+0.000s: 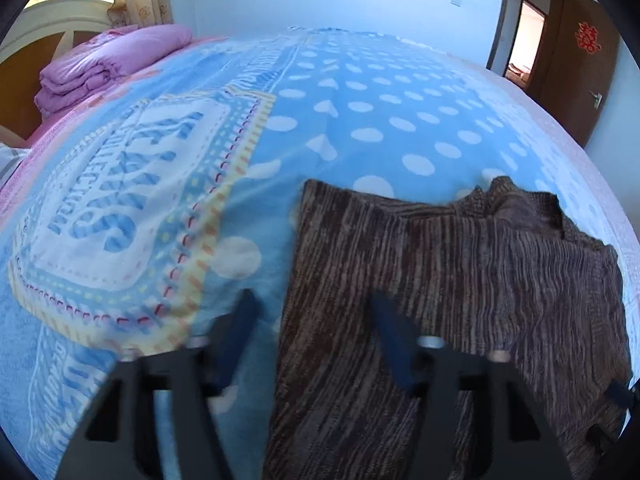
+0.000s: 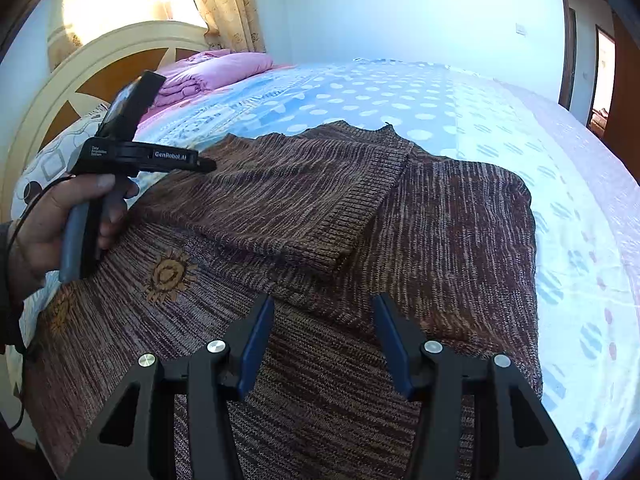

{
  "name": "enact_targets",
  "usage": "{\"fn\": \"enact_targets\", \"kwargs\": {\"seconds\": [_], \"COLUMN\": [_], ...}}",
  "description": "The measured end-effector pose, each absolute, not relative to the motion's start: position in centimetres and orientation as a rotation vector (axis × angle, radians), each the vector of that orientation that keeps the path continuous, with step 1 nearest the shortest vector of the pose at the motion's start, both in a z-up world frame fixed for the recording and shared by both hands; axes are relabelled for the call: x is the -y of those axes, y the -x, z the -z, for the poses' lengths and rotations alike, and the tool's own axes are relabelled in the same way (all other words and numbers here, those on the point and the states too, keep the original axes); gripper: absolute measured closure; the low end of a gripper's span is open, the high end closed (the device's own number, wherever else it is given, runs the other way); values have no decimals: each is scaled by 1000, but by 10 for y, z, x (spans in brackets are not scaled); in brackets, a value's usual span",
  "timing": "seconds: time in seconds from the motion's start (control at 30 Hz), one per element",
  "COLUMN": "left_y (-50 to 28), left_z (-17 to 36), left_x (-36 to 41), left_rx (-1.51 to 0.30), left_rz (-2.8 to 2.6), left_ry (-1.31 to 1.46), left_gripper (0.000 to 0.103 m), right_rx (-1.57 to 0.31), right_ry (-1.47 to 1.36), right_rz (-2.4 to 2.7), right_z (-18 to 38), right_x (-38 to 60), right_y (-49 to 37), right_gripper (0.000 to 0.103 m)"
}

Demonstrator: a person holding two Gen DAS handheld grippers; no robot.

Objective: Fold small clothes
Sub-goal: 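Release the sleeve and smooth the folded side with the left tool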

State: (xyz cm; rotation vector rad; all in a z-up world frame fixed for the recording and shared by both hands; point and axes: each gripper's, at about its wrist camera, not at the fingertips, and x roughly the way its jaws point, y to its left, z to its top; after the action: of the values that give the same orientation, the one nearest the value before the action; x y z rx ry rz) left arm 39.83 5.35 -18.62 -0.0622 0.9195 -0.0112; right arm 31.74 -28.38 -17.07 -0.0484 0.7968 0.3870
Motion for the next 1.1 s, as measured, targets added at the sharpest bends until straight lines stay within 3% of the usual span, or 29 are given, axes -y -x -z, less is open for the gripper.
{"fn": "enact_targets", "kwargs": {"seconds": [0.03, 0.13, 0.33, 0.43, 0.5, 0.63, 0.87, 1.1], "left_y": [-396, -387, -387, -385, -378, -351, -328, -321], "left_z": [185, 172, 178, 176, 171, 173, 183, 181], "left_x": [-52, -55, -89, -82, -81, -69, -61, -64], "left_rx": [-914, -869, -877, -871, -882, -876, -885, -874], "left_rz": [56, 18, 21, 8, 17, 10, 85, 109], "left_ry": [58, -4, 79, 63, 80, -43, -102, -86], "left_gripper": [88, 94, 93, 77, 39, 34, 80, 86], "right_rx": [-795, -793, -792, -792, -793, -793, -795, -793], "right_ry": [53, 56, 66, 77, 79, 82, 89, 102], "right_rz": [-385, -384, -378, -374, -372, -370, -366, -355], "right_z": [171, 170, 172, 172, 172, 172, 173, 173], "right_x": [284, 284, 284, 282, 281, 280, 279, 277], "right_y": [-316, -315, -313, -313, -313, -314, -314, -314], "right_gripper": [50, 49, 49, 49, 48, 48, 48, 48]}}
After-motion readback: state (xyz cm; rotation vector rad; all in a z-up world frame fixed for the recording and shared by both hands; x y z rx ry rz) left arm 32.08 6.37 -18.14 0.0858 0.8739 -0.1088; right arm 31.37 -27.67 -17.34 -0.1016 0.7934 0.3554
